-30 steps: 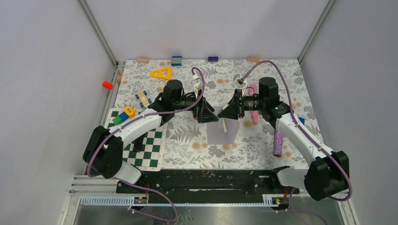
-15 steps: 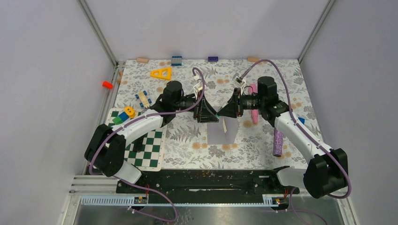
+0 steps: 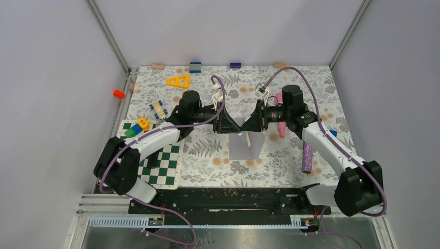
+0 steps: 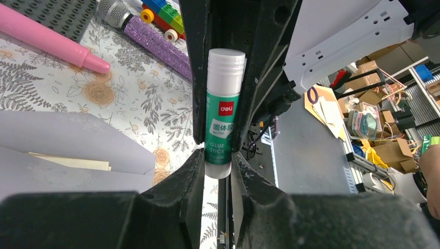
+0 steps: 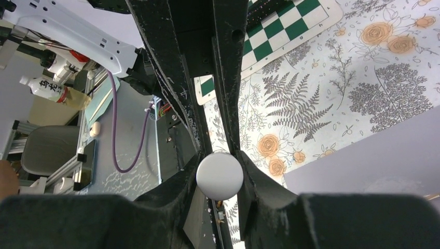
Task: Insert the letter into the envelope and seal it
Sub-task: Adjust the solid glue.
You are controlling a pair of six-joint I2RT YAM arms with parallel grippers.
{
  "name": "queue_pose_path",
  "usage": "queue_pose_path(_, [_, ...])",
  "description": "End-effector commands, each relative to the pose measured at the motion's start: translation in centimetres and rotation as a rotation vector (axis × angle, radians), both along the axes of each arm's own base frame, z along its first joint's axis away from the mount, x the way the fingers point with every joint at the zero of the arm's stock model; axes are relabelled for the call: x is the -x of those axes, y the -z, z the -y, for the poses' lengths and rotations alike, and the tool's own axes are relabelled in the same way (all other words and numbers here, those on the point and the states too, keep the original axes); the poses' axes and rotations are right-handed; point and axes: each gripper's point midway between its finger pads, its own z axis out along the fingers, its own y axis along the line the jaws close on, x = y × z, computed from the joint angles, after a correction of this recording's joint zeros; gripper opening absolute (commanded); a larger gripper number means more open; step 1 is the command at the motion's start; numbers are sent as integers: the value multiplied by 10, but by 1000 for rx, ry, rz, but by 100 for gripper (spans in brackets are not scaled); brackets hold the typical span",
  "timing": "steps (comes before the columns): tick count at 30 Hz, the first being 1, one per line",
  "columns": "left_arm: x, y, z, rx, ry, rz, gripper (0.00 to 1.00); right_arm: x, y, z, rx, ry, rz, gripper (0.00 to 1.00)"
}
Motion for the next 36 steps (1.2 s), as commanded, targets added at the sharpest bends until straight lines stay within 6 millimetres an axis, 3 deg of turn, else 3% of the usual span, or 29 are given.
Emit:
queue_pose_path(1, [11, -15, 2, 52, 66, 52, 14, -10, -18, -3, -11, 17, 74, 7])
queue_pose_path(6, [9, -13, 4, 50, 60, 46, 8, -13, -28, -6, -57, 36, 63, 9])
queue_pose_path(17, [8, -13, 7, 57, 55, 24, 1, -20, -28, -15, -84, 102, 33, 9])
queue_pose_path(36, [0, -13, 10, 70, 10, -13, 7, -26, -34, -28, -123, 241, 14, 11])
